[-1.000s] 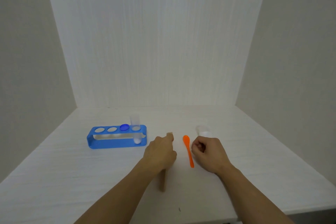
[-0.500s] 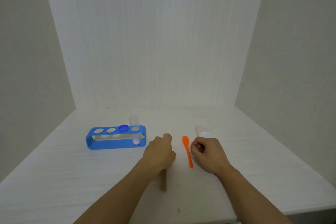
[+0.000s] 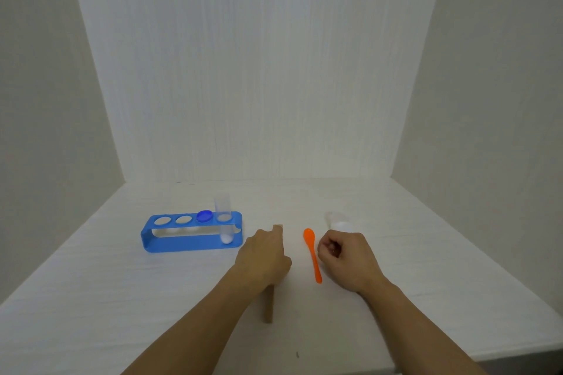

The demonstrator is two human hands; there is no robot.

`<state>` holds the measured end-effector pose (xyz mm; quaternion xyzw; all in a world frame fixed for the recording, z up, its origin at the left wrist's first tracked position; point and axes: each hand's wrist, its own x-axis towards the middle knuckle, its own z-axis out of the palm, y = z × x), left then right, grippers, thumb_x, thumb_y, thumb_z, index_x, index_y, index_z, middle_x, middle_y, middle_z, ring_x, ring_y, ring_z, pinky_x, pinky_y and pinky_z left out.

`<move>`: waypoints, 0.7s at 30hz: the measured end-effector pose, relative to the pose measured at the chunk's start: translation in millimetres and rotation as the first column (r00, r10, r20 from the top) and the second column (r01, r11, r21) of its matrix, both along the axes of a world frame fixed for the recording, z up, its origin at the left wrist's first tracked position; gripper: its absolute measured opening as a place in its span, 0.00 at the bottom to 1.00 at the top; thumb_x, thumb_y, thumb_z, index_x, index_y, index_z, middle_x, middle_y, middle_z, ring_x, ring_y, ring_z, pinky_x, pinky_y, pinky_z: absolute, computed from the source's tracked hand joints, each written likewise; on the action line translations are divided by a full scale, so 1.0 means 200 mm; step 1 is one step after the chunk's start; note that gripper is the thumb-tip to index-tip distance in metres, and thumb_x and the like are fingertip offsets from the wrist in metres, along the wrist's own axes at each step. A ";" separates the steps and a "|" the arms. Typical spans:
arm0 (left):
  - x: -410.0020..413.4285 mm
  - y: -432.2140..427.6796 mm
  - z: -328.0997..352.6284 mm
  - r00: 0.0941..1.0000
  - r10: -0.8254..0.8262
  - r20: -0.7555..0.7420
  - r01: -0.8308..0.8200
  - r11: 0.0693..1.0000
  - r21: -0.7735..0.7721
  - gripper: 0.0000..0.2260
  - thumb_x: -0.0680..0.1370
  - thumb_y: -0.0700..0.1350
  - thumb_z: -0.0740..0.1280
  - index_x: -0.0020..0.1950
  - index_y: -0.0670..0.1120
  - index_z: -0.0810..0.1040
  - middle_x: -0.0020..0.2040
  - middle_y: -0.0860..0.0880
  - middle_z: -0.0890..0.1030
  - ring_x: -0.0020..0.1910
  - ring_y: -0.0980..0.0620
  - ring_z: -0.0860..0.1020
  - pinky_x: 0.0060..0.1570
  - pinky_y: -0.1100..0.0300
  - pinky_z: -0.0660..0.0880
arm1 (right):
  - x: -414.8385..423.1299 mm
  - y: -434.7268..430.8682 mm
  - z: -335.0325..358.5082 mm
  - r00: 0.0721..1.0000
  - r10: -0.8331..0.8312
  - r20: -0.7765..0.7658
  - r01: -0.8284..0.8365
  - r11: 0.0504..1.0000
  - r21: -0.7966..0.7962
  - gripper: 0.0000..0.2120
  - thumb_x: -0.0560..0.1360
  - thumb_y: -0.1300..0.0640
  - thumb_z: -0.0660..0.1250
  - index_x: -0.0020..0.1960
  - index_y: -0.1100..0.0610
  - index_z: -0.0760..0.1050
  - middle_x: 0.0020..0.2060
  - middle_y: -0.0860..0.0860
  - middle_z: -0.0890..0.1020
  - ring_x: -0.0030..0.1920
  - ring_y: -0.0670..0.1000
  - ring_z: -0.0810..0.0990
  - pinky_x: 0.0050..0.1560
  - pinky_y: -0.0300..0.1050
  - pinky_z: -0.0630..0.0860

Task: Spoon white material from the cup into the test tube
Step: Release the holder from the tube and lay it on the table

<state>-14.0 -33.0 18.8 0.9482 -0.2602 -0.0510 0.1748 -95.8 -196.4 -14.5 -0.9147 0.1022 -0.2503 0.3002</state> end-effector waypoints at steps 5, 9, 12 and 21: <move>-0.01 0.00 0.04 0.996 0.029 0.079 -0.026 0.999 -0.037 0.15 0.74 0.48 0.65 0.58 0.46 0.67 0.47 0.48 0.69 0.42 0.51 0.73 0.38 0.60 0.70 | 0.00 0.00 0.00 1.000 0.008 0.029 -0.009 1.000 0.018 0.07 0.70 0.56 0.64 0.34 0.52 0.77 0.29 0.48 0.80 0.32 0.50 0.77 0.36 0.48 0.77; -0.01 -0.05 0.07 0.991 0.027 0.131 0.000 0.980 -0.200 0.13 0.75 0.47 0.63 0.57 0.44 0.69 0.53 0.47 0.73 0.43 0.51 0.73 0.39 0.61 0.69 | 0.00 -0.01 0.00 0.993 -0.031 0.114 0.025 0.999 0.046 0.08 0.71 0.57 0.66 0.33 0.50 0.76 0.28 0.46 0.79 0.32 0.48 0.76 0.33 0.39 0.74; -0.03 -0.10 0.08 0.999 -0.049 -0.013 0.041 0.927 -0.372 0.18 0.76 0.47 0.62 0.65 0.44 0.69 0.57 0.46 0.75 0.52 0.50 0.74 0.50 0.60 0.70 | -0.01 -0.03 0.01 0.960 -0.094 0.265 0.059 0.989 0.137 0.12 0.70 0.60 0.67 0.32 0.47 0.74 0.30 0.43 0.79 0.30 0.44 0.75 0.32 0.30 0.70; -0.14 -0.23 0.07 0.909 -0.184 -0.373 -0.073 0.812 -0.579 0.04 0.71 0.37 0.57 0.41 0.44 0.70 0.44 0.49 0.73 0.34 0.50 0.68 0.31 0.62 0.62 | -0.02 -0.10 0.07 0.737 -0.538 0.409 0.270 0.789 0.552 0.12 0.75 0.63 0.62 0.44 0.47 0.77 0.37 0.43 0.80 0.38 0.37 0.76 0.42 0.37 0.73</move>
